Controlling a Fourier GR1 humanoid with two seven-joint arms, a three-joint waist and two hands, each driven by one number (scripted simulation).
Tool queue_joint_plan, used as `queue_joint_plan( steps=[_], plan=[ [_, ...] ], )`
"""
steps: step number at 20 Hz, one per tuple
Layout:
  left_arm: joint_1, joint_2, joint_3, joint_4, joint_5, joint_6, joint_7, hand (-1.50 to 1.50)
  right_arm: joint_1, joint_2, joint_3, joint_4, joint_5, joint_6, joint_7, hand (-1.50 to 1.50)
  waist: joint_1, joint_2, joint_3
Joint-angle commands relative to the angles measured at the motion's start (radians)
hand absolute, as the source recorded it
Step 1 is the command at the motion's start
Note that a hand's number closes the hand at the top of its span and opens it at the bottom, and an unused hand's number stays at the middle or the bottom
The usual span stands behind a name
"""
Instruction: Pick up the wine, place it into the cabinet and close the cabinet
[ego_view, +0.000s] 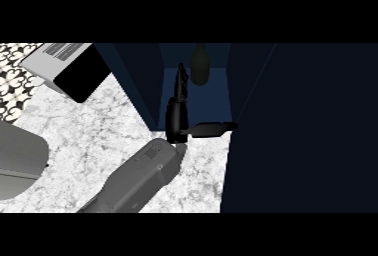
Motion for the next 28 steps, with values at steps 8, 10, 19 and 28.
queue_joint_plan(
  steps=[8, 10, 19, 28],
  plan=[
    [0.384, 0.088, -0.168, -0.526, -0.133, 0.074, 0.057, -1.50, -0.009, -0.064, -0.105, -0.043, -0.074, -0.012, 0.037, -1.50, 0.014, -0.002, 0.000],
    [0.447, 0.166, -0.181, -0.644, -0.148, 0.082, 0.093, -1.50, 0.017, -0.048, -0.056, -0.109, -0.038, -0.037, 0.085, -1.50, 0.015, -0.002, 0.000],
    [0.668, 0.350, -0.188, -0.885, -0.231, 0.060, 0.138, 1.50, 0.058, -0.108, -0.114, -0.068, -0.068, 0.071, 0.052, -1.50, 0.007, 0.001, 0.000],
    [0.841, 0.595, -0.147, -1.063, -0.221, -0.052, 0.108, 1.50, 0.159, -0.162, -0.006, 0.001, -0.070, 0.358, -0.047, 1.50, 0.012, 0.001, 0.000]
  ],
)
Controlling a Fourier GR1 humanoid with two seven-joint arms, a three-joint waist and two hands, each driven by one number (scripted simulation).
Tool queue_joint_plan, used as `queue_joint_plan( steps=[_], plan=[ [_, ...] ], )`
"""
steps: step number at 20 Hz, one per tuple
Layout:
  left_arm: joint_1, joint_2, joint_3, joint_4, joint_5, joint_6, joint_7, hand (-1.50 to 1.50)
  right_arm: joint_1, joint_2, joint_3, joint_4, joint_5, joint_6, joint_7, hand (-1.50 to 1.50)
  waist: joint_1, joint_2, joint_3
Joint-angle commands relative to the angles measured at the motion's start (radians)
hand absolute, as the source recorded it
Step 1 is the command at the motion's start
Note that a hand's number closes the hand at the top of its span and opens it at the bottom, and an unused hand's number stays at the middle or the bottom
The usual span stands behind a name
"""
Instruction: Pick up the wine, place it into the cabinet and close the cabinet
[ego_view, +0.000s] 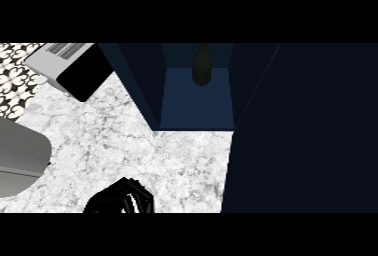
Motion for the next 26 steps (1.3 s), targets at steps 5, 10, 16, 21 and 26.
queue_joint_plan(
  steps=[5, 10, 16, 21, 26],
  plan=[
    [0.133, 0.238, 0.183, -0.125, 0.101, -0.154, -0.024, 1.50, 0.108, -0.041, 0.184, -0.059, -0.143, 0.115, 0.071, 1.50, 0.005, 0.000, -0.001],
    [0.230, 0.280, 0.295, -0.101, 0.157, -0.254, -0.108, 1.50, 0.112, -0.008, 0.360, -0.160, -0.078, 0.074, 0.130, 1.50, 0.006, 0.000, -0.002],
    [0.280, 0.335, 0.385, -0.113, 0.216, -0.317, -0.110, 1.50, 0.067, 0.071, 0.610, -0.201, 0.125, 0.109, 0.137, 1.50, 0.003, -0.010, -0.004],
    [0.343, 0.384, 0.475, -0.079, 0.282, -0.408, -0.130, 1.50, 0.052, 0.149, 0.792, -0.205, 0.217, 0.070, 0.177, 1.50, -0.008, -0.017, -0.005],
    [0.392, 0.422, 0.530, -0.048, 0.310, -0.494, -0.159, 1.50, -0.015, 0.255, 0.954, -0.159, 0.361, -0.006, 0.234, 1.50, -0.002, -0.022, -0.007]
  ],
)
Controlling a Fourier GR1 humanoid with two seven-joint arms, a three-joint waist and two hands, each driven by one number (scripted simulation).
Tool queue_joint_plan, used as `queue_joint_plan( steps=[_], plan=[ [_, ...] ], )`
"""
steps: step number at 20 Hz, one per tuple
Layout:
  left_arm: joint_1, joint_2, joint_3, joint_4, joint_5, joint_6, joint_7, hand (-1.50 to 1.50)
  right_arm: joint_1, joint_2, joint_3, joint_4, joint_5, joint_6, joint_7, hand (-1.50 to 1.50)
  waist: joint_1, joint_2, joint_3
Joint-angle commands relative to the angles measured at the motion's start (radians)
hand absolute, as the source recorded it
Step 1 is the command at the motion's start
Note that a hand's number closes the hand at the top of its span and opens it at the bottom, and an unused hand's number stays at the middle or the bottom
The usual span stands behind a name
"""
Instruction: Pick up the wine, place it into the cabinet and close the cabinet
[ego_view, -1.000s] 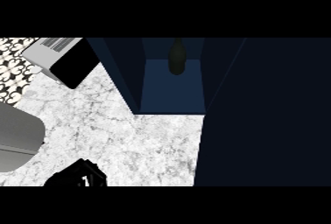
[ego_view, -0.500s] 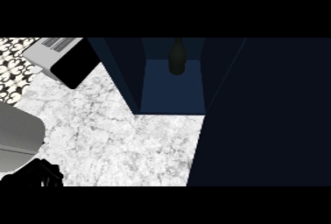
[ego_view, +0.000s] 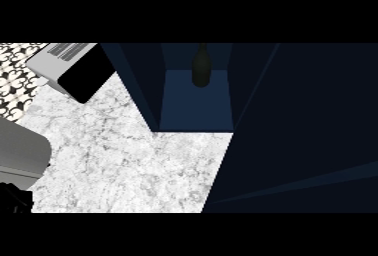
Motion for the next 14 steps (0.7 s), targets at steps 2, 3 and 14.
queue_joint_plan(
  steps=[2, 3, 14],
  plan=[
    [0.041, 0.042, 0.060, 0.034, 0.043, -0.095, -0.015, 1.50, -0.076, 0.087, 0.260, -0.038, 0.222, -0.109, 0.052, 1.50, 0.009, -0.003, -0.002],
    [0.055, 0.035, 0.054, 0.023, 0.035, -0.105, -0.031, 1.50, -0.116, 0.087, 0.275, -0.006, 0.251, -0.146, 0.053, 1.50, 0.019, 0.001, -0.001],
    [0.060, 0.076, 0.109, 0.049, 0.072, -0.192, -0.023, 1.50, -0.281, 0.085, 0.323, 0.123, 0.236, -0.332, 0.041, 1.50, 0.052, 0.007, -0.005]
  ],
)
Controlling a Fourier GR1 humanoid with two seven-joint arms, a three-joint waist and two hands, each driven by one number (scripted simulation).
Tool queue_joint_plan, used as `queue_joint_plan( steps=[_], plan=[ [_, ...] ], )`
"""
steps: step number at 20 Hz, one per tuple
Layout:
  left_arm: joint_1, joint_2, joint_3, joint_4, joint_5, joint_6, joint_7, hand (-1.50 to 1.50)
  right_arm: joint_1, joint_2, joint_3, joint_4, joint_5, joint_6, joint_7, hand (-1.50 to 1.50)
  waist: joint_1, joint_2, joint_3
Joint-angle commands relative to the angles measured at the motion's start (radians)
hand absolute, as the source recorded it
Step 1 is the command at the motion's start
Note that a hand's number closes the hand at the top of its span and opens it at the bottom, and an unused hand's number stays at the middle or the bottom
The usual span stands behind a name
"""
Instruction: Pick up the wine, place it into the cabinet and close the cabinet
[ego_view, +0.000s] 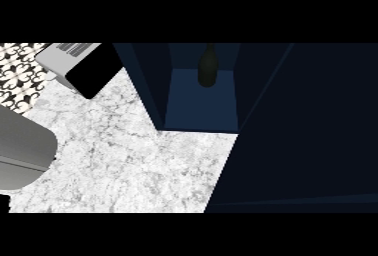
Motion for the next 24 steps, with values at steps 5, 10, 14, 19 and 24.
queue_joint_plan(
  steps=[5, 10, 14, 19, 24],
  plan=[
    [-0.003, 0.016, 0.033, 0.030, 0.020, -0.056, -0.005, 1.50, -0.077, 0.110, 0.187, 0.118, 0.044, -0.167, -0.008, 1.50, 0.022, 0.006, -0.003],
    [-0.006, 0.045, 0.031, 0.018, 0.021, -0.090, 0.017, 1.50, -0.113, 0.109, 0.152, 0.143, 0.013, -0.178, -0.017, 1.50, 0.034, 0.013, -0.003],
    [0.003, 0.040, 0.045, 0.031, 0.026, -0.098, 0.003, 1.50, -0.099, 0.109, 0.117, 0.168, -0.021, -0.193, -0.025, 1.50, 0.056, 0.018, -0.005],
    [-0.016, 0.038, 0.035, 0.031, 0.024, -0.111, 0.011, 1.50, -0.123, 0.109, 0.069, 0.174, -0.043, -0.183, -0.041, 1.50, 0.061, 0.029, -0.009],
    [-0.018, 0.032, 0.029, 0.031, 0.018, -0.122, 0.006, 1.50, -0.145, 0.109, 0.015, 0.192, -0.023, -0.170, -0.051, 1.50, 0.075, 0.032, -0.009]
  ],
)
